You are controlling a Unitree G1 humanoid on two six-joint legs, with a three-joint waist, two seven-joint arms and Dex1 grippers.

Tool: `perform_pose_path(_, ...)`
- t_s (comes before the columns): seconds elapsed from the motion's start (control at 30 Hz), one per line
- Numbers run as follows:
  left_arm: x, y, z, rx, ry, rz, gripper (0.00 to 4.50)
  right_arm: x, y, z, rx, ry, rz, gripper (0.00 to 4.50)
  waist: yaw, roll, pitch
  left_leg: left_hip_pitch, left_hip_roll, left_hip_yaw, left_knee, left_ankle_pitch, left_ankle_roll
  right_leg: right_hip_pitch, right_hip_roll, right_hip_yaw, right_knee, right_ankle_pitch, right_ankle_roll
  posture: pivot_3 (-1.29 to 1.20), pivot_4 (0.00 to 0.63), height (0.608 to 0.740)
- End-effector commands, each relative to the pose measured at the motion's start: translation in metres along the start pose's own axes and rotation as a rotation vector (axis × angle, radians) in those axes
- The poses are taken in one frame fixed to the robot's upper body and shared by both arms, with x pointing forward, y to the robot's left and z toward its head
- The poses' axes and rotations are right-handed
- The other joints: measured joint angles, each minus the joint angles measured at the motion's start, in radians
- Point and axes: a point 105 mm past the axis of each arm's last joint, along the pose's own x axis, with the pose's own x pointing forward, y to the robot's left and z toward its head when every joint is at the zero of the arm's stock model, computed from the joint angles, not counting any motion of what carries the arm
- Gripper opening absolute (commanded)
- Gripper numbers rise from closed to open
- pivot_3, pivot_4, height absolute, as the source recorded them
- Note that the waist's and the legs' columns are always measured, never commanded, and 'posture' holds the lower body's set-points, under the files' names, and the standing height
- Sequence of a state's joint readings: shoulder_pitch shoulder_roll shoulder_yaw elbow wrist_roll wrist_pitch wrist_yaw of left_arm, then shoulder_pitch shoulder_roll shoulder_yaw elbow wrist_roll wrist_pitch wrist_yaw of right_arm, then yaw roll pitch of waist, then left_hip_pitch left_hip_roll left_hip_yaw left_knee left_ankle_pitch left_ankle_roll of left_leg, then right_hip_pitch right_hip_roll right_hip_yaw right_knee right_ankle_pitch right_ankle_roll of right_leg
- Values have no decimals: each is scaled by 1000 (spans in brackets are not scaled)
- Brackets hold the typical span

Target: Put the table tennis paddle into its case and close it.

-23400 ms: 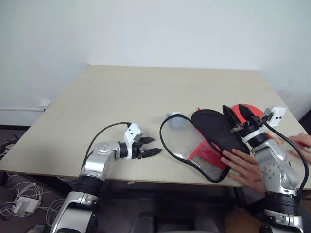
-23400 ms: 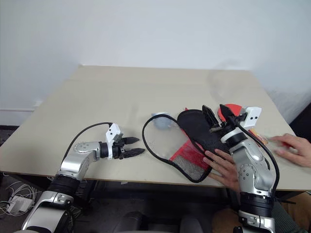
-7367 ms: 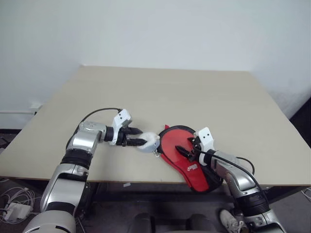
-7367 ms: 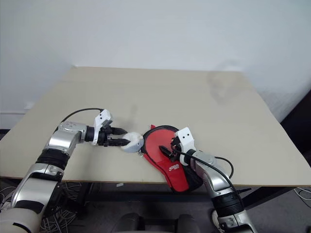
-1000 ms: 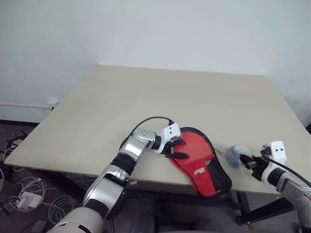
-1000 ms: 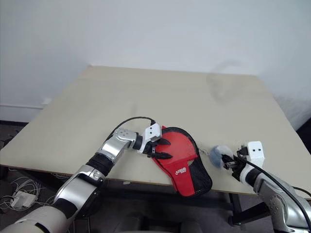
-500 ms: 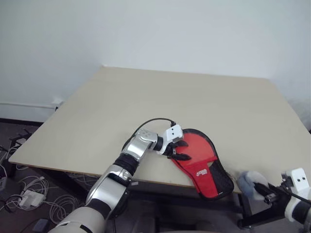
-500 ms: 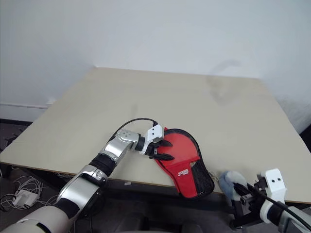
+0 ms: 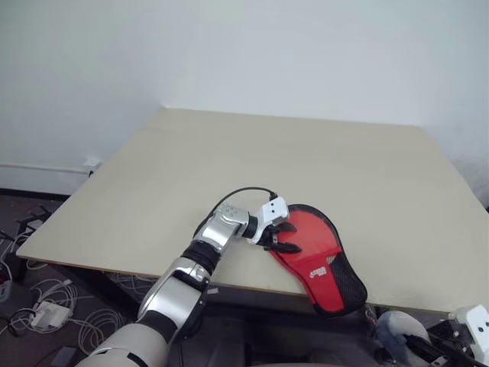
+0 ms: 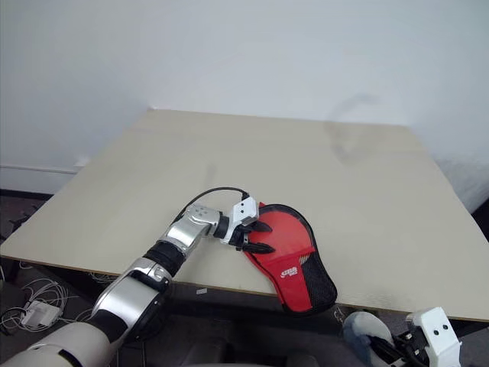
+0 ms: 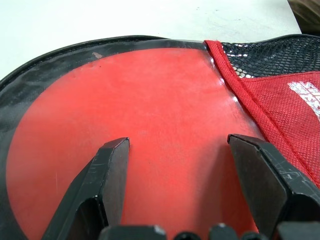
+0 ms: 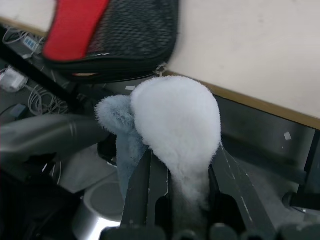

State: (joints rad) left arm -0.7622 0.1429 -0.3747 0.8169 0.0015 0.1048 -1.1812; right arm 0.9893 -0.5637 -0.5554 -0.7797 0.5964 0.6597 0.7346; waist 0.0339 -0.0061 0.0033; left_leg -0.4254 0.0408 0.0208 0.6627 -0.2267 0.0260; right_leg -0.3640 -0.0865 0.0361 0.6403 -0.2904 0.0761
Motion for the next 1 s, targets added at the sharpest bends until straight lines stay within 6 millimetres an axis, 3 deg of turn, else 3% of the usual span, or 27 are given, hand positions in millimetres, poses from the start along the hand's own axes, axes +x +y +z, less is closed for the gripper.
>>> perform_pose_path(0.03,8,-8,-29,-64,108,-27,3340,1,6,10,-41,-32,19,326,0,0,0,0,0,0,0,0,0,0,0,0,0,0,0,0,0,740)
perform_pose_path(0.33,4,-3,-28,-72,95,-2,3340,2,14,24,-73,-72,76,325,-2,0,0,0,0,0,0,0,0,0,0,0,0,0,0,0,0,740)
perform_pose_path(0.6,0,2,-27,-82,85,22,3340,1,9,33,-111,-92,83,3039,-2,0,0,0,0,0,0,0,0,0,0,0,0,0,0,0,0,740)
perform_pose_path(0.73,-3,4,-26,-92,74,34,3340,-1,4,55,-149,-167,70,4483,-6,0,0,1,1,1,0,0,0,0,1,0,0,0,0,0,0,740)
perform_pose_path(1.0,-11,9,-17,-121,19,50,3340,18,-21,102,-155,-316,4,4483,-22,-1,1,2,1,1,0,2,4,0,1,1,1,3,-4,0,0,740)
